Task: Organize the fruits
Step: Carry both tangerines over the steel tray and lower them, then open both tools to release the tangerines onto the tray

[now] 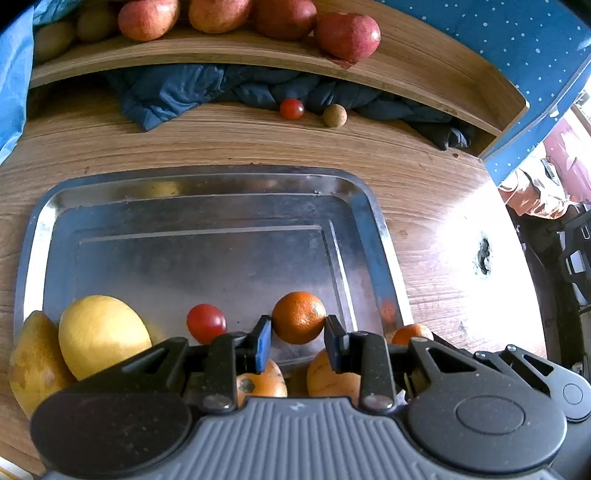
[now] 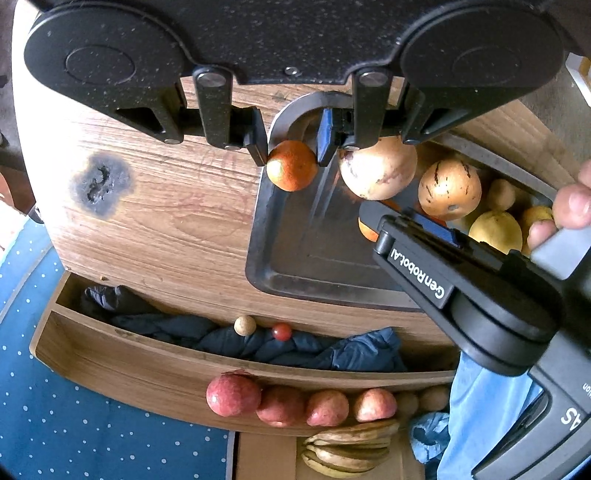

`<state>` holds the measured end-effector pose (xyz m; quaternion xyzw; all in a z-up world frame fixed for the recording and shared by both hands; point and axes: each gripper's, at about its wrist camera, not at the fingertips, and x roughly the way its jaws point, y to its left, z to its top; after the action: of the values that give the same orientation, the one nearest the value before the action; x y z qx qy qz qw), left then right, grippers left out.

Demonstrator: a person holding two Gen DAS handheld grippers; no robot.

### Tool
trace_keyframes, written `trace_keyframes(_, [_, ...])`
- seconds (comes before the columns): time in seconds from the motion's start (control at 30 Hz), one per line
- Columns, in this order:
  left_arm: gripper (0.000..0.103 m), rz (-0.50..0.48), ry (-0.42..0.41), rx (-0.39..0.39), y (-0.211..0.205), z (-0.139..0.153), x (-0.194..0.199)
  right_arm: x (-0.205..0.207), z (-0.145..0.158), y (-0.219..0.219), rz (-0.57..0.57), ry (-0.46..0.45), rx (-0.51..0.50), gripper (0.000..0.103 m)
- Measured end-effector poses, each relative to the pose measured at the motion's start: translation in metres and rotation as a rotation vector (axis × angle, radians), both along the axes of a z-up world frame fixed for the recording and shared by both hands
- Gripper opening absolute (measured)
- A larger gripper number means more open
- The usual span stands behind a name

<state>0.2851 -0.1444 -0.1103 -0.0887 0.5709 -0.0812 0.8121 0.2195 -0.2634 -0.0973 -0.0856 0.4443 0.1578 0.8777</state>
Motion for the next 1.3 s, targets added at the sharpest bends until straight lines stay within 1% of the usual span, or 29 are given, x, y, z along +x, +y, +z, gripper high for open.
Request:
trace_keyframes(0.53, [0.034,0.005,0.002,0.000,0.003,0.000,0.000,-0.002,-0.002,0.002,0.021,0.007,-0.019,0.031])
trace_keyframes(0.73, [0.034,0.006,0.001,0.000,0.004,0.001,-0.001,-0.003,-0.002,0.003,0.030,0.009,-0.024,0.032])
trace_keyframes(0.87, [0.041,0.010,-0.008,-0.002,0.006,0.003,-0.004,-0.004,-0.002,0.003,0.031,0.009,-0.034,0.034])
trace_keyframes(0.93, [0.044,0.015,-0.014,-0.003,0.007,0.005,-0.005,-0.006,-0.002,0.002,0.030,0.008,-0.042,0.038])
trace_keyframes(1.07, [0.056,0.019,-0.029,-0.009,0.009,0.011,-0.010,-0.010,-0.001,0.001,0.030,0.004,-0.054,0.044])
trace_keyframes(1.1, [0.059,0.013,-0.034,-0.009,0.008,0.014,-0.011,-0.012,-0.001,0.001,0.029,0.002,-0.057,0.047])
trace_keyframes(1.2, [0.065,-0.003,-0.053,-0.004,0.008,0.021,-0.018,-0.013,0.001,0.000,0.024,0.000,-0.064,0.056])
trace_keyframes(1.3, [0.068,-0.009,-0.066,0.003,0.010,0.029,-0.024,-0.014,0.002,-0.001,0.019,-0.003,-0.064,0.061])
